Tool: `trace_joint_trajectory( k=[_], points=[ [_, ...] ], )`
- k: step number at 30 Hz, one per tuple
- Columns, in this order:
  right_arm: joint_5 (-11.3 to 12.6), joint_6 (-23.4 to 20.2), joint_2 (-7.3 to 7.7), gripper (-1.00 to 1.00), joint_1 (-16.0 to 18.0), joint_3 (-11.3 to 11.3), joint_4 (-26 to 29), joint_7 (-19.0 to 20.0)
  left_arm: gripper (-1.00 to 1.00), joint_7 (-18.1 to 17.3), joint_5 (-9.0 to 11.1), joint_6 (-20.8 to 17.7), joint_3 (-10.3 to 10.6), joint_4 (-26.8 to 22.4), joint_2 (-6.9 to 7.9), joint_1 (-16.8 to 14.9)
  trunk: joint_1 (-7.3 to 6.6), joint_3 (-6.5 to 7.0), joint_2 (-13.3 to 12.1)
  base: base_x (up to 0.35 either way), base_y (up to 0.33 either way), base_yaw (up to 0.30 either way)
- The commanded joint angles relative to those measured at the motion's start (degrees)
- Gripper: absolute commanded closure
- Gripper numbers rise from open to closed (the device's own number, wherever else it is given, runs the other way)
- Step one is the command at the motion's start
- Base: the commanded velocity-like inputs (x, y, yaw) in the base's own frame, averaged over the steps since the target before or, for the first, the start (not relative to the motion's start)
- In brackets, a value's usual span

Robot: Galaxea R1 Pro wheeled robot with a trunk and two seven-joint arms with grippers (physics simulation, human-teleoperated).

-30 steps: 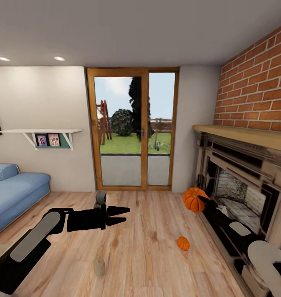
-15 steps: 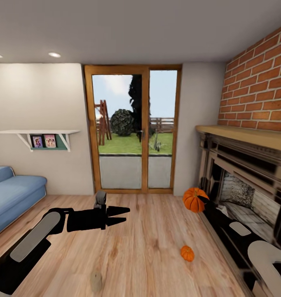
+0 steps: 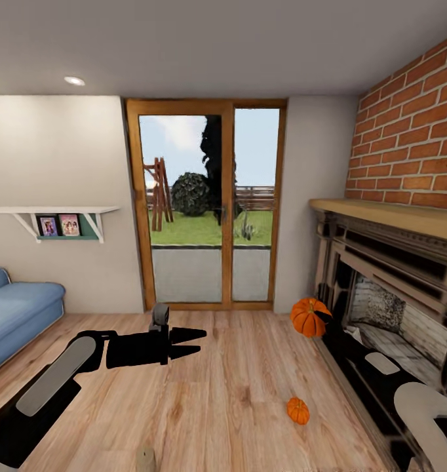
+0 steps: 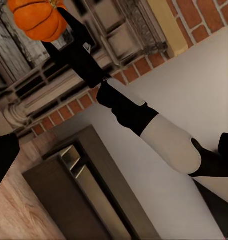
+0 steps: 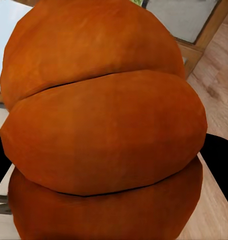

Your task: Place each of the two pumpkins and all three candles from the living room inside a cabinet in the living room (use any cabinet), then make sure every cabinet is closed, and position the cauldron so it is next to a table in the living room.

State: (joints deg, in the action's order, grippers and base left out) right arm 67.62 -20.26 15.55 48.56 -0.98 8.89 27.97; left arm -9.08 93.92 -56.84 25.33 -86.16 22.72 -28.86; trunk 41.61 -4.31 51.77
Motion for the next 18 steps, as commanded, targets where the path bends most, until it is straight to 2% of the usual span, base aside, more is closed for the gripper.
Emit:
trace_joint_trajectory(
  k=[1, 6, 18],
  points=[
    [0.3, -0.4, 0.01, 1.00, 0.1, -0.2, 0.0, 0.0, -1.00, -0.6, -0.5, 0.0, 0.1, 0.0, 0.05, -0.1, 0.01, -0.13, 0.1, 0.003, 0.000, -0.146],
    [0.3, -0.3, 0.01, 1.00, 0.0, -0.2, 0.0, 0.2, -1.00, -0.5, -0.5, 0.0, 0.0, 0.0, 0.05, -0.1, 1.11, -1.17, 2.1, 0.001, 0.000, -0.090],
    [-0.5, -0.3, 0.01, 1.00, 0.0, 0.3, 1.0, 0.3, -1.00, 0.0, -0.9, 0.1, -0.1, 0.6, -0.02, -0.1, 3.75, -3.35, 6.9, 0.000, 0.000, -0.007]
  ],
)
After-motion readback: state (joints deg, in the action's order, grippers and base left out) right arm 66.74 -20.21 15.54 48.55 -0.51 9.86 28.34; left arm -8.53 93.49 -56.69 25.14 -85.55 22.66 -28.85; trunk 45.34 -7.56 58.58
